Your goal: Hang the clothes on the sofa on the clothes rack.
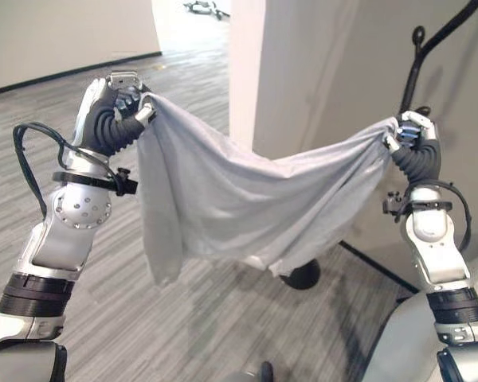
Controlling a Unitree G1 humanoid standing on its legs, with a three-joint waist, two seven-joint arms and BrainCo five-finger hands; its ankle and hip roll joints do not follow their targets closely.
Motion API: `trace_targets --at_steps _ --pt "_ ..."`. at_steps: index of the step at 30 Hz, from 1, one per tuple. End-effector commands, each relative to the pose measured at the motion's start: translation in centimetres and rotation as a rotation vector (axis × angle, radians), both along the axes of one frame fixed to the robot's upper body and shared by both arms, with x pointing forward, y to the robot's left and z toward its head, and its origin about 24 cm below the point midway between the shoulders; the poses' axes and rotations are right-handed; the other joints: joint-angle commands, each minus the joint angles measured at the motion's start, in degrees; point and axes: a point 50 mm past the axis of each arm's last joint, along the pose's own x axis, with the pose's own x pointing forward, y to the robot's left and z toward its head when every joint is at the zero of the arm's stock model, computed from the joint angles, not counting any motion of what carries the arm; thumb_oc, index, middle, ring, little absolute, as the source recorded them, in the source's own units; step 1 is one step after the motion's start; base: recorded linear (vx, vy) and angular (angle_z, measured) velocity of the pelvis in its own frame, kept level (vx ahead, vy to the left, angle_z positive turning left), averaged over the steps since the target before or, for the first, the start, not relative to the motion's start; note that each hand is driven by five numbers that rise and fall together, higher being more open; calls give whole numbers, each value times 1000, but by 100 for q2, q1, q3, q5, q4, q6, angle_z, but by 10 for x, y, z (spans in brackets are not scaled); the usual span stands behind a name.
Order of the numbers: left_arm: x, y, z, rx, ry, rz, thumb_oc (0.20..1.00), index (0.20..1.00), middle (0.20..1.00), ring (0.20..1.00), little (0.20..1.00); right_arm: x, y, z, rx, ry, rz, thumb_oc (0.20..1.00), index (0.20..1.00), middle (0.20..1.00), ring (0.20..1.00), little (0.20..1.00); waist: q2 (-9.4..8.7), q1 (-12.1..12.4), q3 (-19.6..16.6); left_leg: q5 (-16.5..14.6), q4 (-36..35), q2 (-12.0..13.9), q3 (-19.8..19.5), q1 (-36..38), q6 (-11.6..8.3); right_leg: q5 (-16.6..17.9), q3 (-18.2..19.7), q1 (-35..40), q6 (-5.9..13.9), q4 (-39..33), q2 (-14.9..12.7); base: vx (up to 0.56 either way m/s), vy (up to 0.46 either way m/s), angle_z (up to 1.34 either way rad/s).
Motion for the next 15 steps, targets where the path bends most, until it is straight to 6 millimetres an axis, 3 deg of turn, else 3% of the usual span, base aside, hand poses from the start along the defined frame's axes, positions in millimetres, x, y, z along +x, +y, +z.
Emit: trace_targets --at_steps 1,4,9,10,12,14,15 --pt "-11 -18 23 -9 -150 -83 200 200 200 200 200 -8 -27 35 -4 -152 -82 200 200 200 200 200 487 92 -316 643 -2975 729 -325 1568 -566 -385 -489 56 592 -540 546 117 -70 5" --pt "-12 -17 25 -11 -168 -79 200 200 200 200 200 -6 -21 38 -4 -159 -60 200 200 200 200 200 511 92 -238 544 -3025 827 -356 1704 -625 -184 -426 7 690 -611 335 140 -172 31" --pt "-15 -17 26 -11 -180 -78 200 200 200 200 200 -6 -19 39 -9 -162 -50 200 200 200 200 200 523 79 -240 496 -3084 926 -471 1773 -655 55 -300 52 695 -595 115 126 -213 25" --pt "-13 -21 22 -15 -170 -92 200 200 200 200 200 -8 -22 38 -14 -160 -55 200 200 200 200 200 484 20 -260 526 -3235 1087 -604 1849 -858 157 -174 164 695 -442 83 238 -444 23" --pt "-12 -21 21 -15 -162 -93 200 200 200 200 200 -8 -21 39 -14 -159 -49 200 200 200 200 200 445 20 -277 513 -3264 1167 -615 1849 -948 162 -315 262 695 -478 105 163 -374 56" --pt "-12 -22 19 -21 -152 -100 200 200 200 200 200 -5 -19 38 -26 -143 -36 200 200 200 200 200 369 53 -317 484 -3275 1346 -599 1829 -1075 5 -669 385 695 -511 191 105 -389 30" --pt "-11 -21 15 -38 -141 -99 200 200 200 200 200 -5 -19 37 -28 -133 -27 200 200 200 200 200 338 11 -356 535 -3294 1573 -646 1793 -1230 -203 -829 469 695 -525 342 113 -364 10"
